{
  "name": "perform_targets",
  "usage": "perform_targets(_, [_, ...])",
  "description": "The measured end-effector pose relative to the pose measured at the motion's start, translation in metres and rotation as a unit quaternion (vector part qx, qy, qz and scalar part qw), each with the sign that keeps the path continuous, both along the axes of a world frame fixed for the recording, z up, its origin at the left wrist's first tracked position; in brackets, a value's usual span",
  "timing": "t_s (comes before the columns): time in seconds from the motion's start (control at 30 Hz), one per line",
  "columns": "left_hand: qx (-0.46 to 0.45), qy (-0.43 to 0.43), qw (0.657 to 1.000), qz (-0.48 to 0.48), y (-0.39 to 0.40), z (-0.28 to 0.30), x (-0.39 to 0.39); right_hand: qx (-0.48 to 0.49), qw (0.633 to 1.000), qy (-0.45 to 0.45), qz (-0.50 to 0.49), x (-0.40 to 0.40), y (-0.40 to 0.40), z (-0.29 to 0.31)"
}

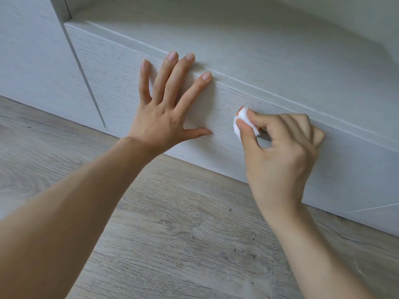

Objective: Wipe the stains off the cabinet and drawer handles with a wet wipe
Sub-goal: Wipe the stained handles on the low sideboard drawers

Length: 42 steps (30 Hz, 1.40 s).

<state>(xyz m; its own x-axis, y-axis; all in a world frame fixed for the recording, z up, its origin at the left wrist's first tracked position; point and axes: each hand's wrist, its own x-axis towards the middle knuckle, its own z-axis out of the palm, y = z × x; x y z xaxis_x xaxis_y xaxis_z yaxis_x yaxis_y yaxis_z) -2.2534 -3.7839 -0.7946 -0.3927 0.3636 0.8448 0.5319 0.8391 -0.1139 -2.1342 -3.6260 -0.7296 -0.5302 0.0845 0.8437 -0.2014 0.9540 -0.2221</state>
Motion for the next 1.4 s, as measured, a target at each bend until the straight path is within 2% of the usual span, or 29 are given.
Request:
perform_targets(0.5, [-0.021, -0.017, 0.999, 0.027, -0.002, 0.008, 0.01, 0.05, 0.999, 0.003, 0.008, -0.006, -0.002, 0.003])
perform_targets(0.7, [-0.026, -0.032, 0.999, 0.023, -0.003, 0.008, 0.012, 0.03, 0.997, 0.046, 0.049, 0.019, 0.013, -0.008])
perform_targets(1.2, [-0.019, -0.049, 0.998, 0.02, -0.003, 0.01, 0.016, -0.047, 0.991, 0.005, 0.126, 0.009, 0.031, -0.008])
perform_targets(1.4, [-0.006, -0.065, 0.998, 0.016, 0.0, 0.01, 0.02, -0.088, 0.989, -0.002, 0.121, 0.018, 0.048, -0.011])
